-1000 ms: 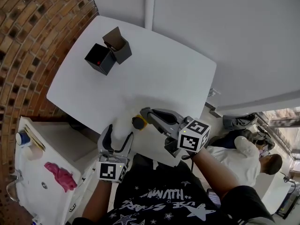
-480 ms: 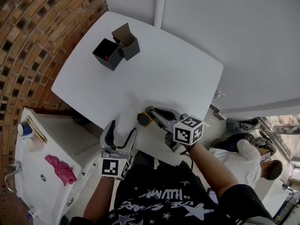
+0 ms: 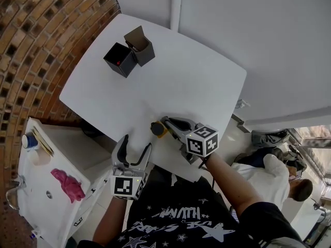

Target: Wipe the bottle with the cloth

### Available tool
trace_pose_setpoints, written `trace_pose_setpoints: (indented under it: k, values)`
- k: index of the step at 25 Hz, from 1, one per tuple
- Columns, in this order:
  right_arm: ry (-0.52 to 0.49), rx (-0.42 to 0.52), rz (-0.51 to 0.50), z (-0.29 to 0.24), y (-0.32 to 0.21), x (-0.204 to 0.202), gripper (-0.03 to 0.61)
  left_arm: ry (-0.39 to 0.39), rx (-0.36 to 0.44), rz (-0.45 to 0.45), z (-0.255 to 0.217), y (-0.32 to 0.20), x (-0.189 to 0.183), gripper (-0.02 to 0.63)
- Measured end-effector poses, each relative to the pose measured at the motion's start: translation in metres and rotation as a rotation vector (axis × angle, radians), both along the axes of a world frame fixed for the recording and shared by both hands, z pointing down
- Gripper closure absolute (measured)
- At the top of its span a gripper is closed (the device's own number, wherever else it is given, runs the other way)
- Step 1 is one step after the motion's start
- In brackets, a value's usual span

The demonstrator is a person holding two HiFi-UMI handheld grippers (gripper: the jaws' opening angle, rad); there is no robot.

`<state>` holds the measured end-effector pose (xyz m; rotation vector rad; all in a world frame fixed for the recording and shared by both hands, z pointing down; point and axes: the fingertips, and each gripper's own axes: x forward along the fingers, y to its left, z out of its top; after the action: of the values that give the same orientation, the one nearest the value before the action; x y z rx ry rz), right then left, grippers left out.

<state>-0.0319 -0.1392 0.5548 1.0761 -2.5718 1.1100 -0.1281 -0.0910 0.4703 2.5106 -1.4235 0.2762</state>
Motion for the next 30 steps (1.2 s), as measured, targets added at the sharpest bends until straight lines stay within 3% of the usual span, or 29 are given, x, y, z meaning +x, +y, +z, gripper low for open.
trace_pose_setpoints:
  k: [8, 14, 18, 24, 27, 30]
  values:
    - [0.080, 0.104, -0.003, -0.016, 0.006, 0.011, 0.537, -0.017, 0.047, -0.006, -0.003, 0.005, 0.002, 0.281]
    - [0.073, 0.238, 0.098, -0.075, 0.002, 0.040, 0.537, 0.001, 0.153, -0.107, -0.057, -0.007, -0.002, 0.290]
    - [0.114, 0.398, 0.168, -0.126, 0.000, 0.062, 0.537, 0.015, 0.233, -0.190, -0.092, -0.013, -0.011, 0.383]
    - [0.216, 0.679, 0.178, -0.199, 0.017, 0.068, 0.537, 0.051, 0.312, -0.230, -0.126, -0.010, -0.006, 0.541]
    - [0.224, 0.750, 0.190, -0.218, 0.029, 0.066, 0.537, 0.068, 0.309, -0.245, -0.129, -0.008, 0.001, 0.603]
    - [0.198, 0.778, 0.228, -0.225, 0.039, 0.066, 0.537, 0.101, 0.277, -0.278, -0.126, -0.007, 0.003, 0.609]
